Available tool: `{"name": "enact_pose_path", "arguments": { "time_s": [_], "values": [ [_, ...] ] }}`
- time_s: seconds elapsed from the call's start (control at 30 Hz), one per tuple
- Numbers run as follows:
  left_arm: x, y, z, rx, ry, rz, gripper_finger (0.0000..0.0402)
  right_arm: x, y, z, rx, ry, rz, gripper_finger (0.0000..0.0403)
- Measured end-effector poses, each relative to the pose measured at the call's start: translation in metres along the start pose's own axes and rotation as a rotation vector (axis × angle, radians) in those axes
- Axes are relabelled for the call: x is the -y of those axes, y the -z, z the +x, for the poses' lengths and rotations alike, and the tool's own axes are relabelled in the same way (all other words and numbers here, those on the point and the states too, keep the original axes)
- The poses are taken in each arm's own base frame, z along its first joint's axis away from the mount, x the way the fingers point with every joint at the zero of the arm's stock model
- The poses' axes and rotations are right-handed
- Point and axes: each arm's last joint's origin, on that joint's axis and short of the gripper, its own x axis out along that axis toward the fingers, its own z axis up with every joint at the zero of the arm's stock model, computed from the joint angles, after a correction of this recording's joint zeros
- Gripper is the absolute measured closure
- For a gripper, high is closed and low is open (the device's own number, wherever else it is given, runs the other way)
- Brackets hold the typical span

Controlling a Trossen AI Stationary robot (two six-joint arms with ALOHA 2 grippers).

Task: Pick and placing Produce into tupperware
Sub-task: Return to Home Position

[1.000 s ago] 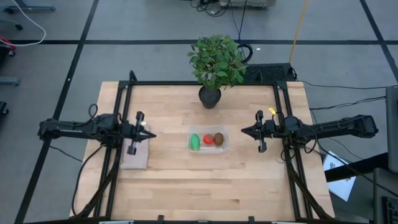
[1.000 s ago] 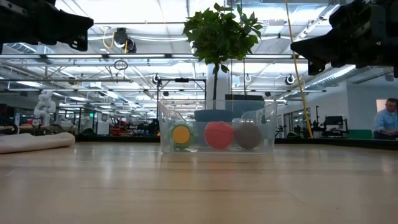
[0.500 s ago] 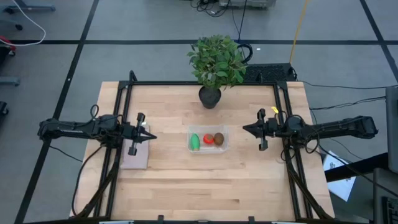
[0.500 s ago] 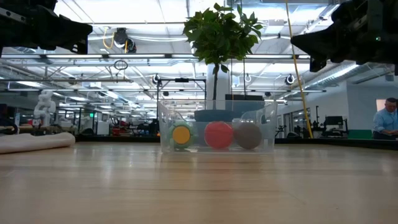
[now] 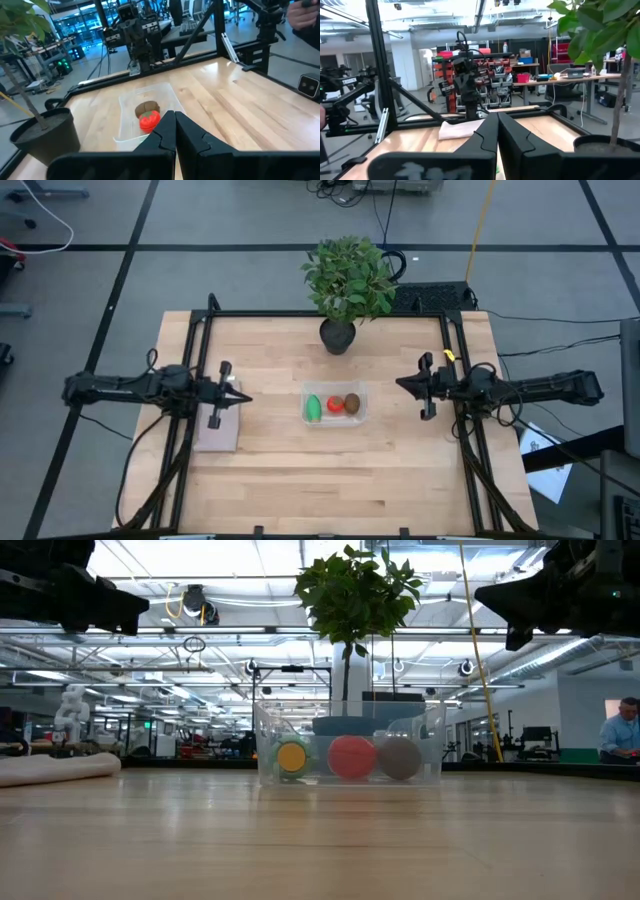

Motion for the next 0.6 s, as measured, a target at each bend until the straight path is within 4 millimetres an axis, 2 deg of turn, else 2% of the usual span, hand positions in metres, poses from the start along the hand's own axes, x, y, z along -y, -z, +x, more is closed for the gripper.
{"name": "enact_pose_path", "arguments": {
  "time_s": [0.33, 0.6],
  "values": [
    [0.002, -0.001, -0.015, 0.041, -0.009, -0.006, 0.0401, 0.000, 0.002, 0.000, -0.022, 0.001, -0.001, 0.0403],
    [0.003, 0.001, -0.017, 0.024, -0.006, -0.021, 0.0401, 0.000, 0.002, 0.000, -0.024, 0.000, -0.003, 0.0403]
  ]
}}
